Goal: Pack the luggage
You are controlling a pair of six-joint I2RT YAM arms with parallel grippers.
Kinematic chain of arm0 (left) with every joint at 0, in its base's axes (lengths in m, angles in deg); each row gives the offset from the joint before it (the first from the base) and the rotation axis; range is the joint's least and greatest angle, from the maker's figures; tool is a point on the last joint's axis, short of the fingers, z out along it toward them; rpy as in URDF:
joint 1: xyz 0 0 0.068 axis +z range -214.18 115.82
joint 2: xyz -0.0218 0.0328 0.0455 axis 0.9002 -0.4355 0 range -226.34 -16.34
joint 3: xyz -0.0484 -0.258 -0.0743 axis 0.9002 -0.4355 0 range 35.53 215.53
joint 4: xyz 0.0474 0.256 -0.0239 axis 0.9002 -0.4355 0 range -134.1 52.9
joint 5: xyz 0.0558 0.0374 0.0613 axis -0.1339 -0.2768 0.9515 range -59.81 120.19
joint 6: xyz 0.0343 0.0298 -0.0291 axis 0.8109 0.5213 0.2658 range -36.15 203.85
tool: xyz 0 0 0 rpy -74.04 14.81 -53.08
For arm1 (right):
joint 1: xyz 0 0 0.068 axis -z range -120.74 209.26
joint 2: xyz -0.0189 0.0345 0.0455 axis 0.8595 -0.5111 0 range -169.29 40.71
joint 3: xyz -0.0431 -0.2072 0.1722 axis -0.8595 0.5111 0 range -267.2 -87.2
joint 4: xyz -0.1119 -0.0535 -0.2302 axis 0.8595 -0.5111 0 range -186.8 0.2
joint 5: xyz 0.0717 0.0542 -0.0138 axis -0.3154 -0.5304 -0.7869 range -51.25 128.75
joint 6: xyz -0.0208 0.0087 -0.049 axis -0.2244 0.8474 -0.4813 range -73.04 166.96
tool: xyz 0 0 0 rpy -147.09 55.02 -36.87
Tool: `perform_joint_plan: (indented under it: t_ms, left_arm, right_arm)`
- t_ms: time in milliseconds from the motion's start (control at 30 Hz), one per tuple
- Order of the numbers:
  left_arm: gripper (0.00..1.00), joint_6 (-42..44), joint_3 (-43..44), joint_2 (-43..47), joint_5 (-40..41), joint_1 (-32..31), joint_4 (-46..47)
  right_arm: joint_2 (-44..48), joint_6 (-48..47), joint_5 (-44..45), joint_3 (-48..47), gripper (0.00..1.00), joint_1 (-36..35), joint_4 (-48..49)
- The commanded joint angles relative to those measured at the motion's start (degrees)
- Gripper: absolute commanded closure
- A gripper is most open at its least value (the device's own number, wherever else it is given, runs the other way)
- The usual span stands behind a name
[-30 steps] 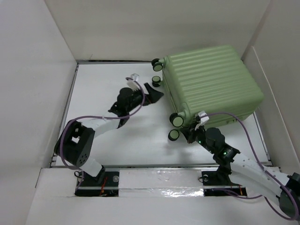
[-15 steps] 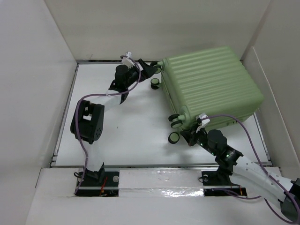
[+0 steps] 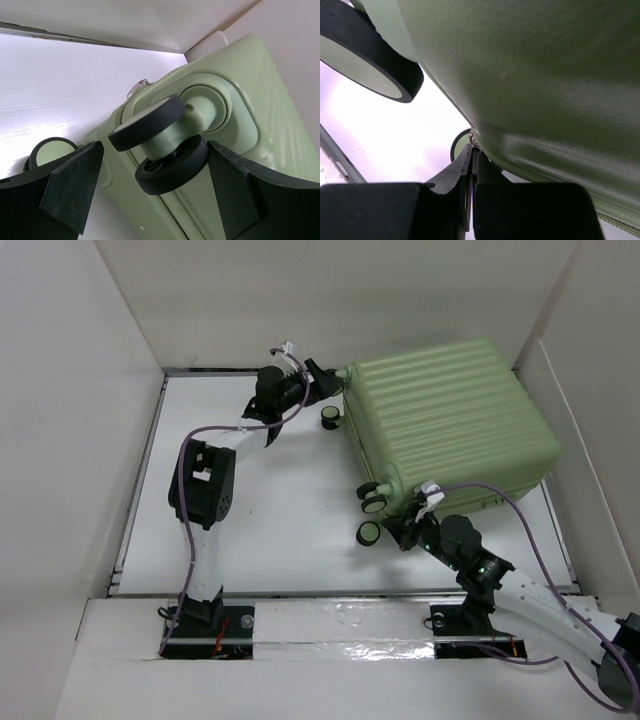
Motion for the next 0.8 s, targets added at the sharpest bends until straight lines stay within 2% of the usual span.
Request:
perform_joint_plan:
  t_ms: [0,233,433,533,567,633,667,767]
  left_arm:
    - [0.19,-0.8,3.45,-0.33,-1.93,-0.07,2.01]
    - [0.25,-3.0,8.98,-3.84,-2.28,-0.6,2.18]
    - [0.39,-4.14,13.46,-6.13,-2.98,-1.12,1.75]
    - [0.57,-4.4,13.74,-6.48,-3.33,-1.12,1.92]
    - [0.71,-4.58,13.56,-6.31,-3.34,-1.12,2.09]
    - [0.87,-4.93,12.07,-5.87,-3.6,-1.12,2.8]
    - [1.0,-5.28,11.46,-5.7,-3.77,-1.12,3.58]
    - [1.0,-6.07,8.38,-5.17,-5.18,-1.12,6.39]
  right_arm:
    - [1.3,1.97,-8.45,-2.42,1.0,-2.31,9.58]
    - [2.71,1.97,-8.36,-2.42,1.0,-2.84,8.18]
    - [3.59,2.14,-8.1,-2.07,1.0,-2.84,7.21]
    - [4.12,2.05,-7.31,-2.07,1.0,-2.84,6.86]
    - [4.03,2.05,-6.96,-2.07,1.0,-2.84,6.86]
    - [3.51,2.14,-6.34,-2.07,1.0,-2.84,6.86]
    - [3.42,2.23,-5.56,-2.07,1.0,-2.84,6.86]
    - [2.89,2.23,-3.71,-2.16,1.0,-2.84,6.51]
